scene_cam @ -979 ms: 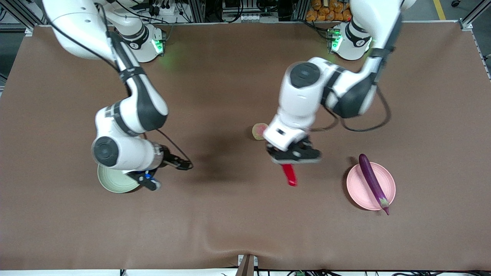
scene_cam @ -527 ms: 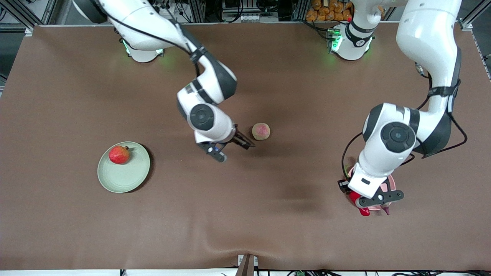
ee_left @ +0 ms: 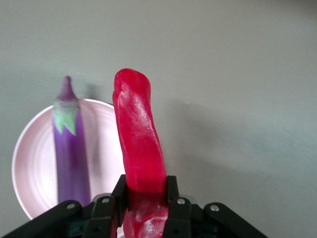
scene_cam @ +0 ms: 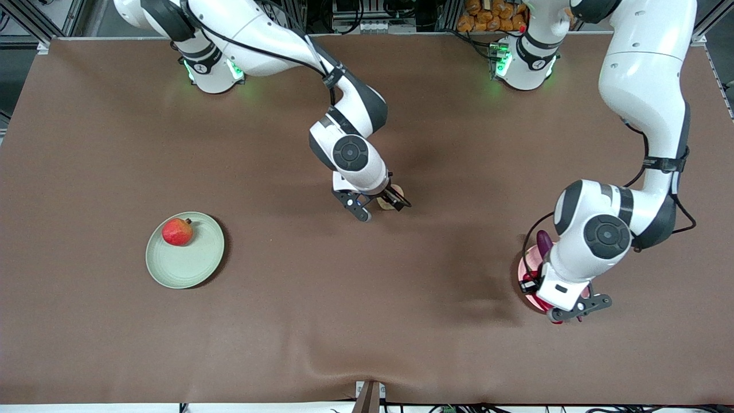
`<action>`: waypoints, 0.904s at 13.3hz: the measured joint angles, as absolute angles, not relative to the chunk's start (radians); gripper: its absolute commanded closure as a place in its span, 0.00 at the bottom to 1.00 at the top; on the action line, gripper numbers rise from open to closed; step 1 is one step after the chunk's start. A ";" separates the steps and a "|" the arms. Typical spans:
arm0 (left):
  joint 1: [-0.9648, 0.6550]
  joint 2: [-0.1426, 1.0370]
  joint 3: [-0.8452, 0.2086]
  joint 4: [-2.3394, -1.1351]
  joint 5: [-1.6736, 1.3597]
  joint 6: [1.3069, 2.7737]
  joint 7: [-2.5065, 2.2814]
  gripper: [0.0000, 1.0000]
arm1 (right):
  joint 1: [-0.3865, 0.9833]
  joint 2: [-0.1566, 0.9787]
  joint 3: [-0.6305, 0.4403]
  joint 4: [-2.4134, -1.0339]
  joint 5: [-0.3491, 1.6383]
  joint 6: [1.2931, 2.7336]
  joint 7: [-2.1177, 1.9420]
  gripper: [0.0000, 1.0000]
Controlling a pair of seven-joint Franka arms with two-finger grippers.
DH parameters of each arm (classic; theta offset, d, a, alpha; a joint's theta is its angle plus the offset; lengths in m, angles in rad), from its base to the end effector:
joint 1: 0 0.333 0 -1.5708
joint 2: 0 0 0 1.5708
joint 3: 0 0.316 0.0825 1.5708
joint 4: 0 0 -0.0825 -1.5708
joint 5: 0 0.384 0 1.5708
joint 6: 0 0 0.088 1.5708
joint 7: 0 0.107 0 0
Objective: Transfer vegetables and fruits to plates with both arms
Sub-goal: 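Lower the chili onto the pink plate while the right gripper grasps the peach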
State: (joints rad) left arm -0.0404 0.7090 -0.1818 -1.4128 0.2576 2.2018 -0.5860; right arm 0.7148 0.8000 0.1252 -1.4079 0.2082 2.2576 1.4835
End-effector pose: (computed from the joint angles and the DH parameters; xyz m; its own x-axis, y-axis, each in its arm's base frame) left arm 0.7249 -0.1268 0.2950 0.9562 0.2618 0.1307 0.2686 -0.9626 -0.0366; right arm 0.5010 0.5391 0.2336 0.6710 -0.6981 -0.2500 -0.7293 -0.6821 -0.0526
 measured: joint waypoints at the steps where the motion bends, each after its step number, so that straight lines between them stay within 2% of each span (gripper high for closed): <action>1: -0.028 0.715 -0.182 -1.413 0.258 2.201 -0.584 0.94 | 0.723 0.819 0.124 -1.408 0.208 2.275 1.487 0.00; 2: -0.021 0.723 -0.182 -1.414 0.258 2.201 -0.583 0.73 | 0.730 0.835 0.123 -1.408 0.208 2.288 1.491 0.00; 3: -0.015 0.733 -0.182 -1.414 0.258 2.201 -0.583 0.31 | 0.736 0.846 0.123 -1.407 0.208 2.299 1.499 0.00; 4: -0.010 0.744 -0.182 -1.414 0.258 2.201 -0.583 0.00 | 0.742 0.852 0.123 -1.407 0.208 2.309 1.510 0.05; 5: -0.007 0.754 -0.182 -1.414 0.258 2.201 -0.583 0.00 | 0.748 0.855 0.123 -1.407 0.205 2.324 1.517 0.60; 6: -0.005 0.759 -0.182 -1.414 0.258 2.202 -0.583 0.00 | 0.757 0.859 0.121 -1.407 0.202 2.339 1.524 0.83; 7: -0.004 0.760 -0.182 -1.412 0.258 2.202 -0.583 0.00 | 0.765 0.864 0.116 -1.407 0.191 2.346 1.532 0.97; 8: -0.004 0.759 -0.182 -1.406 0.258 2.202 -0.583 0.00 | 0.770 0.867 0.109 -1.406 0.167 2.348 1.541 1.00; 10: 0.002 0.754 -0.182 -1.389 0.258 2.202 -0.573 0.00 | 0.767 0.866 0.092 -1.394 0.129 2.336 1.551 1.00; 12: 0.023 0.718 -0.182 -1.372 0.258 2.202 -0.543 0.00 | 0.720 0.864 0.066 -1.371 0.114 2.245 1.539 1.00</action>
State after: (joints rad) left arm 0.0235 0.7179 -0.1820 -1.3719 0.2576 2.2021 -0.5433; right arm 0.7198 0.8640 0.0665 -1.3708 0.1139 2.2455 1.5390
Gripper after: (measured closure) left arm 0.000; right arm 0.189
